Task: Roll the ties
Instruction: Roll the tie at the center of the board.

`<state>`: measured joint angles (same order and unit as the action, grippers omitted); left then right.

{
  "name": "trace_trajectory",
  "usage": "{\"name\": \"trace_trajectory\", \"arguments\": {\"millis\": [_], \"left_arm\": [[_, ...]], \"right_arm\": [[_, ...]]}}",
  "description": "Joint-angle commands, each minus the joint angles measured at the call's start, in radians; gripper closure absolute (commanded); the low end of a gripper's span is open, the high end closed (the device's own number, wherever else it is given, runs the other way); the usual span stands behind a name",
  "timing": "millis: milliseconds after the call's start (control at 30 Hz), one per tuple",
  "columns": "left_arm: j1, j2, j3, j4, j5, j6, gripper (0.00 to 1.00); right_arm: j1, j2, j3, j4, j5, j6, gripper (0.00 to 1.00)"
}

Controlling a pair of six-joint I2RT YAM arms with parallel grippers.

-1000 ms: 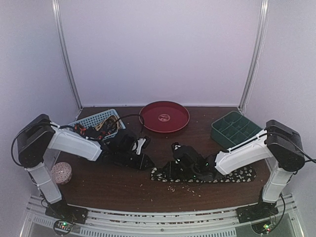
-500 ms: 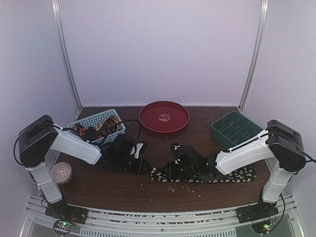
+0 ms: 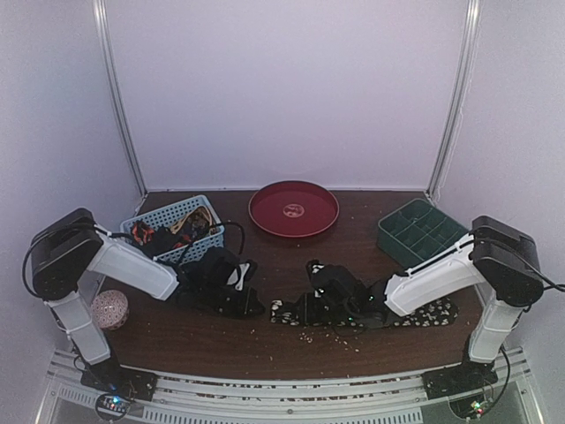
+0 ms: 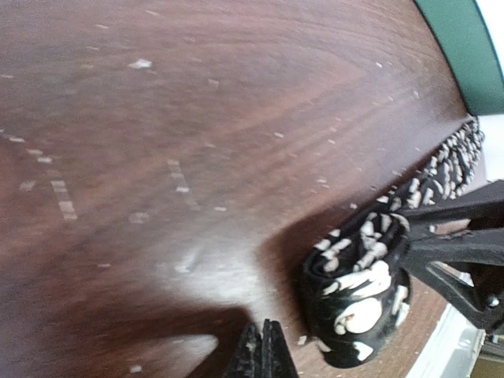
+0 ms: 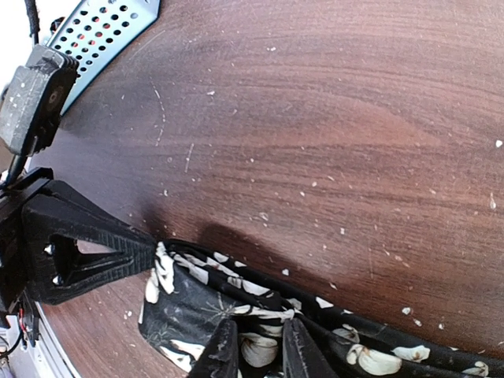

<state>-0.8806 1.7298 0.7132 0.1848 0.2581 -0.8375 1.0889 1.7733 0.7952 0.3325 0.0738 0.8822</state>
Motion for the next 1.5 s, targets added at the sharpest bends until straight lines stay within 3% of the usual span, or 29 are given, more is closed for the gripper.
{"name": "trace_trajectory", "arguments": {"millis": [0,433,800,1133,1467], "left_arm": [[-0.028,0.051,-0.002,0.132,0.063,-0.038,1.00],[-0.038,0.056,0.005,0.298,0.129,-0.065,1.00],[-0.073,0.065,0.064,0.244,0.118,-0.052,1.00],[-0.102,0.092,0.145,0.136,0.073,-0.006,0.92],[-0.113,0.137,0.209,0.125,0.092,0.014,0.89]], "right_arm": [[0.006,-0.003,-0.035,0.008,0.017,-0.023,0.79],[-0.010,-0.028,-0.066,0.056,0.018,-0.043,0.80],[-0.025,-0.051,-0.094,0.072,0.043,-0.042,0.82],[-0.039,-0.107,-0.130,0.033,0.130,-0.036,0.82],[-0.046,-0.234,-0.176,-0.049,0.225,-0.021,0.73]]}}
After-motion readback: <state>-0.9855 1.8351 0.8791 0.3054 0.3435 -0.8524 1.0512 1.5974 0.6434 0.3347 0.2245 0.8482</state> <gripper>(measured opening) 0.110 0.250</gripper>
